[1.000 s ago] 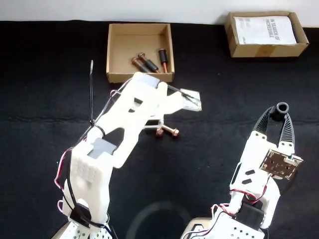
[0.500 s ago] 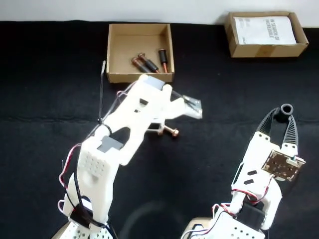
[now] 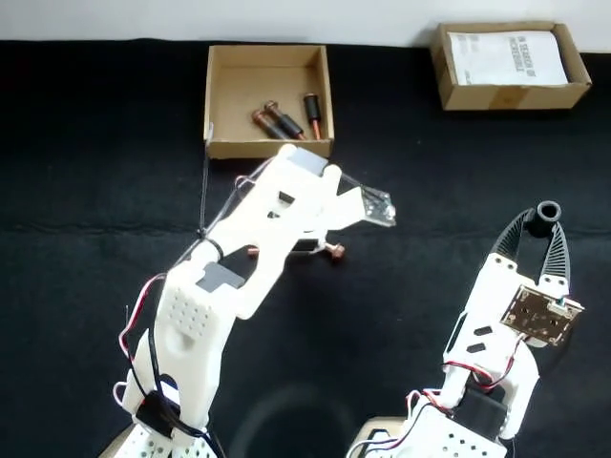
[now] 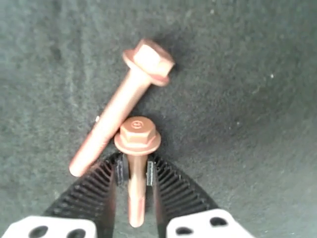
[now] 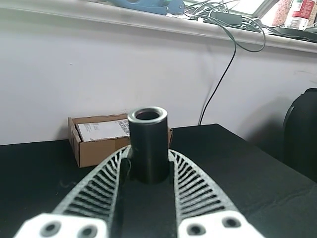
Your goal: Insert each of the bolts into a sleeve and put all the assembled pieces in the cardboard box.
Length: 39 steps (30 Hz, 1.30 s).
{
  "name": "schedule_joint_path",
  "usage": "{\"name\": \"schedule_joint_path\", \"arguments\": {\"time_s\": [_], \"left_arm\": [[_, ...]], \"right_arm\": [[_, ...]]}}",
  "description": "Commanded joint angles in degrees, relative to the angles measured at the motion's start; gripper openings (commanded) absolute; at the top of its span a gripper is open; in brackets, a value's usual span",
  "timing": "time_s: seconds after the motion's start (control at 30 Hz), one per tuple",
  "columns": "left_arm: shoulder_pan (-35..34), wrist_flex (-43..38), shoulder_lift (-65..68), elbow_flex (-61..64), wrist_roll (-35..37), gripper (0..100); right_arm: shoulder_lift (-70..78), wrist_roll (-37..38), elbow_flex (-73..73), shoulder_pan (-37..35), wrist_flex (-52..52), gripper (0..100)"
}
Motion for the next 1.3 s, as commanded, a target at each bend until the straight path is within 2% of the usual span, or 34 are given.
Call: {"name": "schedule_joint_path", "arguments": {"time_s": [0.0,0.1,0.23,0.33,0.43,0.7,0.87,1.03,1.17,1.27], "left_arm": [[1.4,0.4,-0.7,-4.5,10.5,1],[0.9,0.6,-0.7,-11.1,20.1,1],[0.8,8.4,-0.7,-22.7,30.1,1],[0.6,14.2,-1.2,-31.4,33.9,1],[-1.3,14.2,-3.7,-34.2,35.4,1],[-4.6,13.5,-11.3,-36.9,46.8,1],[-7.7,13.7,-17.2,-36.8,50.9,1],[-11.6,13.8,-24.1,-36.6,50.6,1],[-13.8,13.9,-29.4,-36.5,50.6,1],[-15.5,13.9,-34.0,-36.5,50.6,1]], "right_arm": [[-0.2,0.1,0.7,-2.4,-1.1,0.6],[-0.2,0.0,1.1,-4.9,-1.1,0.6],[-0.2,-5.3,1.6,-6.9,-1.3,0.6],[-0.2,-9.0,2.2,-9.2,-1.3,0.6],[-0.2,-11.2,2.6,-12.7,-1.3,0.6],[-0.2,-12.0,6.0,-26.1,-1.2,0.6],[-0.2,-12.0,8.4,-34.1,-1.2,0.6],[-0.2,-11.9,11.5,-44.2,-0.9,0.6],[-0.1,-7.2,11.8,-50.5,0.3,0.6],[0.0,-6.4,11.8,-52.6,1.0,0.6]]}}
